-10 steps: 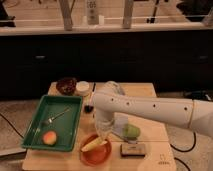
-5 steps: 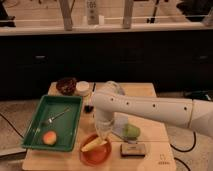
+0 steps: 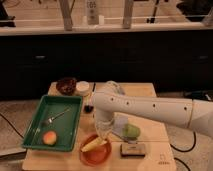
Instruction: Place banana in red bowl
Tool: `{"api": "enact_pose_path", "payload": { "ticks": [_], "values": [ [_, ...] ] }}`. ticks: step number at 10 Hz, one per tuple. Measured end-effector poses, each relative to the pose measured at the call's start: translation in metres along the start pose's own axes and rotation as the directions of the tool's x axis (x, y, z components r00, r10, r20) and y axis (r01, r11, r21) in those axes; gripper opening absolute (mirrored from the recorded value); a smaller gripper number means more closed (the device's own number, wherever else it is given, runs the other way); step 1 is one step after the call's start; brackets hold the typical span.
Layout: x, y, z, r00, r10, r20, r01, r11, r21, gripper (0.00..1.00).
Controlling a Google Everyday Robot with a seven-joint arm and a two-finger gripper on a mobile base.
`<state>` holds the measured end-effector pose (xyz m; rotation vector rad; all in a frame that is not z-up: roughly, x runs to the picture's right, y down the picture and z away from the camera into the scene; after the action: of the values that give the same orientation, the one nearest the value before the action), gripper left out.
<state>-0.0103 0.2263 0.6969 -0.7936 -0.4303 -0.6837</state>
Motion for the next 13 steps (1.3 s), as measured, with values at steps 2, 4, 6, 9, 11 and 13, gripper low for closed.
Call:
{"api": "enact_pose_path", "payload": {
  "ticks": [2, 4, 6, 9, 11, 13],
  "values": [
    [0.002, 0.001, -0.001, 1.0, 0.0, 0.002, 0.0, 1.0, 0.001, 0.52],
    [0.005, 0.003, -0.002, 1.0, 0.001, 0.004, -0.001, 1.0, 0.001, 0.72],
    [0.008, 0.005, -0.003, 1.0, 0.003, 0.008, -0.003, 1.0, 0.002, 0.8],
    [0.01, 0.006, -0.003, 1.0, 0.005, 0.012, -0.005, 1.0, 0.003, 0.8],
    [0.012, 0.008, -0.004, 1.0, 0.007, 0.016, -0.007, 1.0, 0.006, 0.8],
    [0.012, 0.008, -0.003, 1.0, 0.007, 0.019, -0.007, 1.0, 0.006, 0.8]
  ]
}}
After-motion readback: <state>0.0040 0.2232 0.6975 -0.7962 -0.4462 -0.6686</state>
